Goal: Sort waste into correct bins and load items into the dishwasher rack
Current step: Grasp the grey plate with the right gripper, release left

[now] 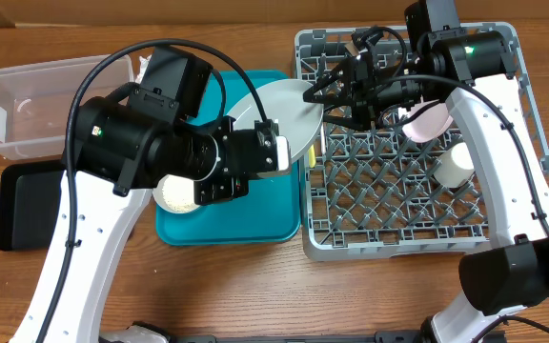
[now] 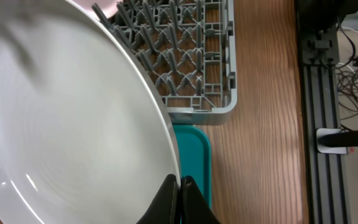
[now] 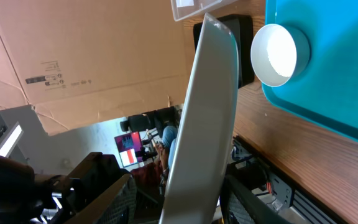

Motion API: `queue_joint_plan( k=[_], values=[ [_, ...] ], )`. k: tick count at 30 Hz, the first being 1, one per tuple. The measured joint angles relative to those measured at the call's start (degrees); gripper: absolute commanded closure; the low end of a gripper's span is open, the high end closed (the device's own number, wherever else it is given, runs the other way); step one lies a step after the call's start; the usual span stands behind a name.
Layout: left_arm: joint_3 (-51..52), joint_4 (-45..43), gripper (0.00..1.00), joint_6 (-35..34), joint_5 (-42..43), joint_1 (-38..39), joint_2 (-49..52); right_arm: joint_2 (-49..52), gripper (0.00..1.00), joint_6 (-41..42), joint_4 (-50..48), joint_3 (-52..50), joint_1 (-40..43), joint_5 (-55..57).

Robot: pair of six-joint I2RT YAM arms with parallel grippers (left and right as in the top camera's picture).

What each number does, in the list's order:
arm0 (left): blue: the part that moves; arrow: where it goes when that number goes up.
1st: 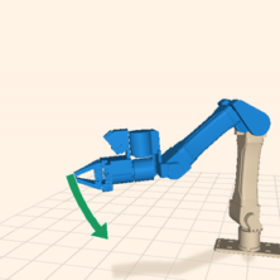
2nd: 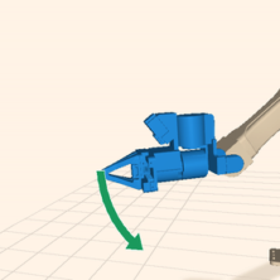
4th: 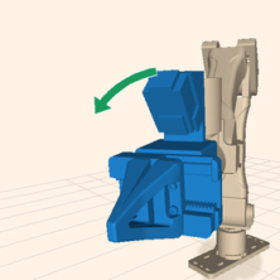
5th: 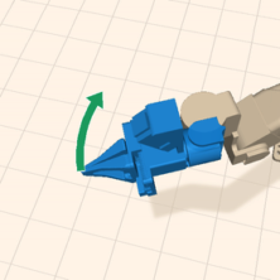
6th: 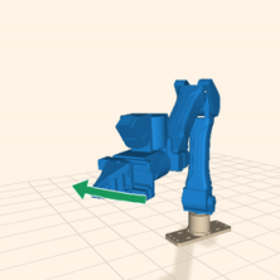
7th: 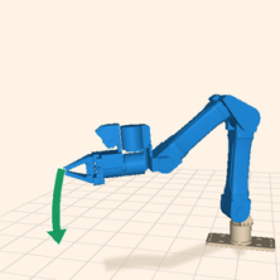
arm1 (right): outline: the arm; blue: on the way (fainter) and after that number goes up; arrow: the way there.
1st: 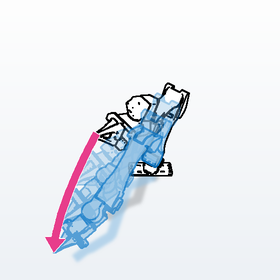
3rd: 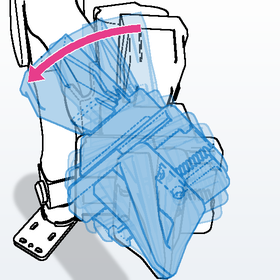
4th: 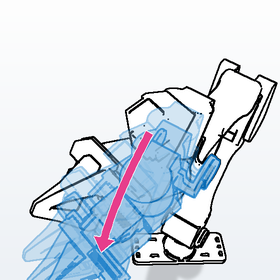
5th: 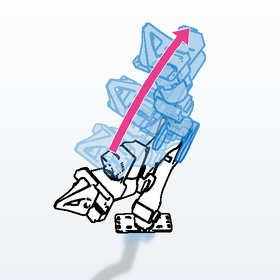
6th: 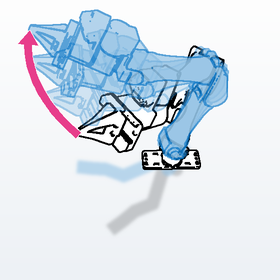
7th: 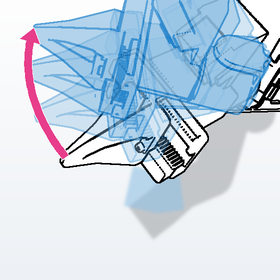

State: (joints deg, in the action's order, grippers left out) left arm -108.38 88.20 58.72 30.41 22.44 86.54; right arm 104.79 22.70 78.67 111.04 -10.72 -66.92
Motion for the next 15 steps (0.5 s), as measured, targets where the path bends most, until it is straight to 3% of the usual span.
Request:
queue_joint_plan(
  k=[5,8,11,12,14,15],
  values=[
    [0.0,-1.2,0.96,0.0,0.0,0.0,0.0,0.0,0.81,0.2,0.0,0.0,0.0,-0.3],
    [0.0,-2.1,0.95,0.2,0.0,0.0,0.0,0.0,0.83,0.0,0.1,0.0,0.0,1.5],
    [0.0,-3.0,0.62,0.3,0.0,0.0,0.0,0.0,0.83,-0.1,0.0,-0.1,-0.2,4.4],
    [0.0,-3.1,0.34,-0.1,0.0,0.0,0.0,0.0,0.84,-0.2,-0.2,-0.1,-0.2,4.7],
    [0.0,-3.3,0.0,-0.2,0.0,0.0,0.0,0.0,0.85,-1.0,-1.1,-0.1,-0.2,5.2],
    [0.0,-3.5,0.0,-0.3,0.0,0.0,0.0,0.0,0.85,-1.7,-1.5,-0.1,-0.2,5.5]
  ],
)
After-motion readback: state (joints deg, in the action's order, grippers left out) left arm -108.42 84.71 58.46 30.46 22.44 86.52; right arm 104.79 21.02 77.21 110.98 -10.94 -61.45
